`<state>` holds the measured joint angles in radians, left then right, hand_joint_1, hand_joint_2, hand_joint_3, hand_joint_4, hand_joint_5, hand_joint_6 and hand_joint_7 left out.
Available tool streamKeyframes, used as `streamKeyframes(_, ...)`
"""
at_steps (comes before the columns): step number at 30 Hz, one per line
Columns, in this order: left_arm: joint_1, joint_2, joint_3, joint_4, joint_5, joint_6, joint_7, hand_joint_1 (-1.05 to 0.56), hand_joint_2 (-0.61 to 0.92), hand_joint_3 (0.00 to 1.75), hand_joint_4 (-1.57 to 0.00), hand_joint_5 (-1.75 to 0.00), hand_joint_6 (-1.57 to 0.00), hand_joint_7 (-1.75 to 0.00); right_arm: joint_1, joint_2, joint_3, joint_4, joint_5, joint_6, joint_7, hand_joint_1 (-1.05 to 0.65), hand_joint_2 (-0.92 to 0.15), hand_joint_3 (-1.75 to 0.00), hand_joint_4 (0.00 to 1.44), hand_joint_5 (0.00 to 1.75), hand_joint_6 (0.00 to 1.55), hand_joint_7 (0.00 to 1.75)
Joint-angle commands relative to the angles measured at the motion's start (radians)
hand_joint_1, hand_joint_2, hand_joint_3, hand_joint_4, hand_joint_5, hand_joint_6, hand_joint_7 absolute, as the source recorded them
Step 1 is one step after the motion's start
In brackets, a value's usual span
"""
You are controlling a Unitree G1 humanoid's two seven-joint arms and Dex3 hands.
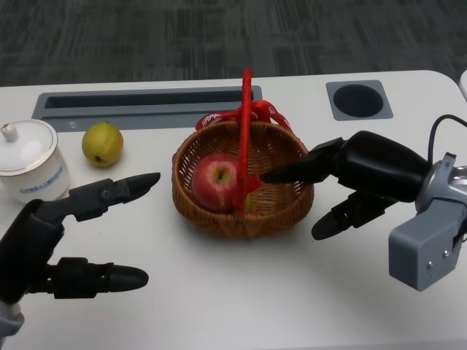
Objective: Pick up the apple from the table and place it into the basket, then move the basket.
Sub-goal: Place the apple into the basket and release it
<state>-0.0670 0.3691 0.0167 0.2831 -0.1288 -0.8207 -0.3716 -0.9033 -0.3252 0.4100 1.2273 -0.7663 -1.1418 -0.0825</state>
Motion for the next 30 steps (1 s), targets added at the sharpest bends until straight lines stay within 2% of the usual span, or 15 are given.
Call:
streamKeyframes(1, 0.018, 0.011, 0.011, -0.024, 0.000, 0.004, -0.016, -0.52, 0.68, 0.00, -0.71, -0.05, -0.66, -0.04, -0.062, -0.014, 0.089, 0.030, -0.095, 0.039, -0.124, -0.90, -0.85, 0.00, 0.52, 0.00, 0.46, 0.01)
streamKeyframes(11, 0.044, -0.009, 0.017, -0.071, 0.025, 0.006, 0.006, -0.54, 0.67, 0.00, -0.78, -0.05, -0.71, -0.03, -0.169, -0.004, 0.358, 0.082, -0.333, 0.145, -0.400, -0.93, -0.87, 0.00, 0.58, 0.02, 0.51, 0.02)
streamKeyframes(14, 0.056, -0.019, 0.023, -0.088, 0.031, 0.010, 0.013, -0.53, 0.67, 0.00, -0.80, -0.05, -0.72, -0.03, -0.184, 0.009, 0.432, 0.098, -0.389, 0.180, -0.453, -0.93, -0.88, 0.00, 0.60, 0.03, 0.52, 0.01)
streamKeyframes(19, 0.071, -0.046, 0.035, -0.102, 0.049, -0.007, 0.030, -0.54, 0.67, 0.00, -0.83, -0.05, -0.74, -0.02, -0.200, 0.034, 0.515, 0.124, -0.431, 0.243, -0.456, -0.91, -0.88, 0.00, 0.62, 0.02, 0.53, 0.01)
streamKeyframes(30, 0.110, -0.110, 0.043, -0.119, 0.103, -0.064, 0.085, -0.55, 0.68, 0.00, -0.86, -0.04, -0.75, -0.01, -0.214, 0.094, 0.592, 0.139, -0.438, 0.318, -0.424, -0.86, -0.90, 0.00, 0.66, 0.02, 0.57, 0.01)
